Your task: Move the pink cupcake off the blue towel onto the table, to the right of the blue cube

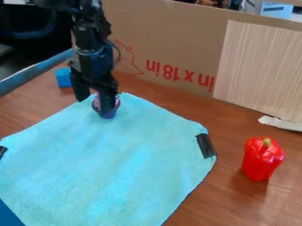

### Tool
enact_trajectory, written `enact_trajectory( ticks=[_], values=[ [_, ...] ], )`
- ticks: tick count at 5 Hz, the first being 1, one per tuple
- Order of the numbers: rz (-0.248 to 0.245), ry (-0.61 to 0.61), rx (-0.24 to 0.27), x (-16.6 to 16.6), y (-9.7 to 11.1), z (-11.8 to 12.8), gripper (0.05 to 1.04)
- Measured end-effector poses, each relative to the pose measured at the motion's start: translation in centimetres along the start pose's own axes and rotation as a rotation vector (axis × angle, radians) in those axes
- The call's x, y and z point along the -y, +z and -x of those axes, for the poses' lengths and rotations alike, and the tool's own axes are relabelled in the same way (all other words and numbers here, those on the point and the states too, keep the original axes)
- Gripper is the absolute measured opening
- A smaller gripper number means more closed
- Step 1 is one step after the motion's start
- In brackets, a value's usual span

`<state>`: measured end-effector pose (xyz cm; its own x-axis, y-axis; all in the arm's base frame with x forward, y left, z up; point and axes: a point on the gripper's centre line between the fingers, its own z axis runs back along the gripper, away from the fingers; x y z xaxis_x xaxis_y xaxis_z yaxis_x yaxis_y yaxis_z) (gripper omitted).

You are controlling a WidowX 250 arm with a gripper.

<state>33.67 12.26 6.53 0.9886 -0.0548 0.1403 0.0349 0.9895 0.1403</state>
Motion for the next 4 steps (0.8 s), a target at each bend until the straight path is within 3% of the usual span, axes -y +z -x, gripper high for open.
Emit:
enact_trajectory(
  ticks=[2,3,4],
  values=[
    [-0.013,0.051,-0.038,-1.1,-1.3,-1.7,0.975],
    [-0.029,0.099,-0.040,-1.8,-1.5,-2.1,0.789],
    [-0.009,0.111,-0.048,-1.9,-1.5,-1.9,0.764]
  ],
)
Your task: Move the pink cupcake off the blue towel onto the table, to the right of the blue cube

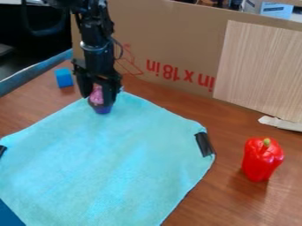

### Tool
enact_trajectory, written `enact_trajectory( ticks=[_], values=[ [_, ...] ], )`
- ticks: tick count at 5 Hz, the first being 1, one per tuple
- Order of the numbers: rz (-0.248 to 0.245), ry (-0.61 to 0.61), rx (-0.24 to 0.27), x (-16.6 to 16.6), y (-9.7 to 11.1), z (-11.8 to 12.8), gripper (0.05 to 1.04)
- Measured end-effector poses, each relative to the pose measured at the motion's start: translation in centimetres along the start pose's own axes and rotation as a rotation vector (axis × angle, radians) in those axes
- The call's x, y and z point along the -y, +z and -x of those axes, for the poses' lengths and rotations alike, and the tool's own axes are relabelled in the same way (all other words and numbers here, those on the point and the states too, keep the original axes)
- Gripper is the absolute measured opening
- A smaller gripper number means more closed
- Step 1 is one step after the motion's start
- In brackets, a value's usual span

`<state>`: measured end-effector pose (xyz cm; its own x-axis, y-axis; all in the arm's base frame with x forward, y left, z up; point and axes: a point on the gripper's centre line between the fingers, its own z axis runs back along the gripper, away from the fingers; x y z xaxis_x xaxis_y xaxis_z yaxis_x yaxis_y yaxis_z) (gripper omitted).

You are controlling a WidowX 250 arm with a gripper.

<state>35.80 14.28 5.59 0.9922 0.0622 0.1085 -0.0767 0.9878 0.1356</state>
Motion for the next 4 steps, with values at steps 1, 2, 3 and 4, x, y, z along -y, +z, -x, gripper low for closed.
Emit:
enact_trajectory(
  ticks=[1,2,3,4],
  values=[
    [0.032,0.006,-0.016,0.0,0.1,0.3,0.764],
    [0.062,0.043,-0.006,-0.9,1.6,-0.5,0.764],
    [0.082,0.134,0.024,-3.1,4.0,-2.8,0.764],
    [0.078,0.216,0.016,-5.4,3.4,-4.6,0.764]
  ],
)
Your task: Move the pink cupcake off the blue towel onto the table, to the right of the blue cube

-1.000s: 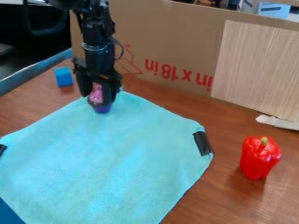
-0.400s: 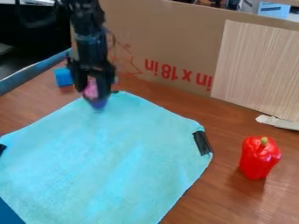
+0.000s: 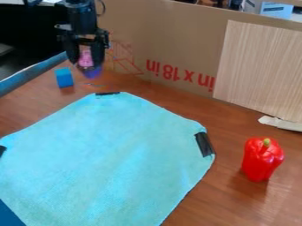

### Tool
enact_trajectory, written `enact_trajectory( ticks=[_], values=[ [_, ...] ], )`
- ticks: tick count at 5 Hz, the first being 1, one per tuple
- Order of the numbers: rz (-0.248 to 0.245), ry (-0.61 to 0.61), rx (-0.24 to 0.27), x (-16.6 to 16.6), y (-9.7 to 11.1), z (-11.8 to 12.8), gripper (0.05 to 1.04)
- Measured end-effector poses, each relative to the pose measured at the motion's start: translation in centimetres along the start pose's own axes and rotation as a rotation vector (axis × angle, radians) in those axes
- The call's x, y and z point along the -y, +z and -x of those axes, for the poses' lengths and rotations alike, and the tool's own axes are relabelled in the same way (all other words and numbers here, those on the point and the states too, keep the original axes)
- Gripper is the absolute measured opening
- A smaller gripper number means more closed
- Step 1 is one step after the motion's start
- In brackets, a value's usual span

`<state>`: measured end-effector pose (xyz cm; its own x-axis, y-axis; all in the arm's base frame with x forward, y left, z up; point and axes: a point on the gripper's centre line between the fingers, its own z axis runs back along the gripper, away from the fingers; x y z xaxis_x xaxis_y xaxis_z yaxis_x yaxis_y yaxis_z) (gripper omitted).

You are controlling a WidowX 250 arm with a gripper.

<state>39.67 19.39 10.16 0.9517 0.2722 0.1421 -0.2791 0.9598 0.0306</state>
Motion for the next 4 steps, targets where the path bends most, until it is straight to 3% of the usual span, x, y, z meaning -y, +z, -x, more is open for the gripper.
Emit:
enact_trajectory(
  ticks=[2,3,4],
  values=[
    [0.015,0.104,-0.015,-2.0,-2.8,-3.2,0.764],
    [0.049,0.106,-0.019,-1.5,-3.2,-3.5,0.764],
    [0.056,0.076,-0.016,-0.7,-4.5,-2.8,0.831]
  ],
)
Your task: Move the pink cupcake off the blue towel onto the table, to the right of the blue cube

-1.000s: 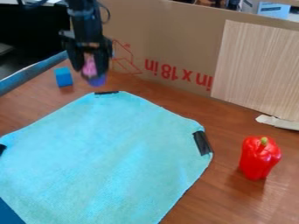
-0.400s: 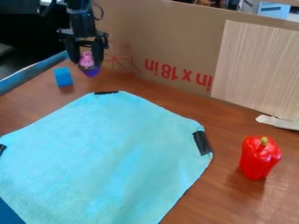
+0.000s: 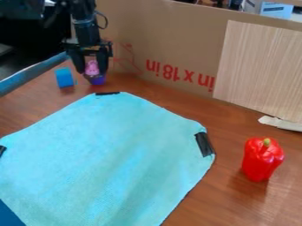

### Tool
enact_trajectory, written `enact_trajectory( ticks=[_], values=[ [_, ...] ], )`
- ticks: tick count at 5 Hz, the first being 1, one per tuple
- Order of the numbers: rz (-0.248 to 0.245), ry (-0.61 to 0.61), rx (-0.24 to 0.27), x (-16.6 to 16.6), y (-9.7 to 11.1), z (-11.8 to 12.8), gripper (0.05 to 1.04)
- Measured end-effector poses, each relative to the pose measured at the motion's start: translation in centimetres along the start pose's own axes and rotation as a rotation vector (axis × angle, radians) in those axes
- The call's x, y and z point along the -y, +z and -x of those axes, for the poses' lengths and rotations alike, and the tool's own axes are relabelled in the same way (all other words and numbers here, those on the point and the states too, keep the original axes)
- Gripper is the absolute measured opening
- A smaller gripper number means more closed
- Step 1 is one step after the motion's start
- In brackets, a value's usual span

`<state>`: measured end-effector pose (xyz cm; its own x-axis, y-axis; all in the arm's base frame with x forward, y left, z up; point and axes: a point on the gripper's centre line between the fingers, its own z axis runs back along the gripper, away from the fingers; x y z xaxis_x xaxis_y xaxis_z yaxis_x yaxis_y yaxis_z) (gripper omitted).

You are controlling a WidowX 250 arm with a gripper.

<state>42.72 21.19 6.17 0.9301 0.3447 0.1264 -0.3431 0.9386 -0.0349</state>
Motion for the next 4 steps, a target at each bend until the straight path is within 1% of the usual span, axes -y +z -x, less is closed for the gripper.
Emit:
enact_trajectory(
  ticks=[1,2,3,4],
  values=[
    [-0.004,0.000,-0.005,0.0,-0.6,0.5,1.008],
    [0.011,-0.010,0.000,0.3,-0.1,0.6,1.006],
    [0.041,-0.022,0.062,0.8,2.9,0.4,1.001],
    [0.064,-0.011,0.136,0.4,6.0,0.7,1.001]
  ],
)
